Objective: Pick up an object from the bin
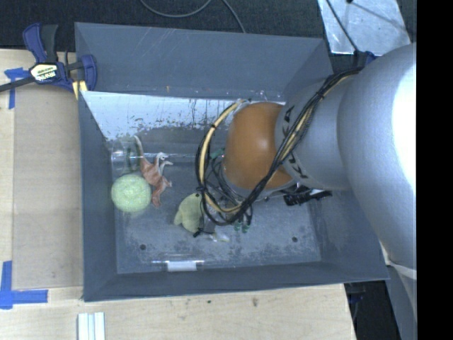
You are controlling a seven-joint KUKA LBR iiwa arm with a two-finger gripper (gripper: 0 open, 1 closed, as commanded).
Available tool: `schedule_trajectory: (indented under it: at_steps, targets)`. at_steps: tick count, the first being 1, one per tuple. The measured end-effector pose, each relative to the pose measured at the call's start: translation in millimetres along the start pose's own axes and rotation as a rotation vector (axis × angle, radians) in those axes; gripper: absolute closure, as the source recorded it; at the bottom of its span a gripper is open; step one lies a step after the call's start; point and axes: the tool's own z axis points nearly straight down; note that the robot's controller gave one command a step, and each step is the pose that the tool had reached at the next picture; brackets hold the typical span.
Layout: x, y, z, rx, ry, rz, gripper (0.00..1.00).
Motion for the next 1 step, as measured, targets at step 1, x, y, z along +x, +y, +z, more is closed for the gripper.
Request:
schedule_trajectory:
  at_steps: [1]
  targets:
    - [1.1,-0.4,-4.6,0.0,0.002,0.0,1.0]
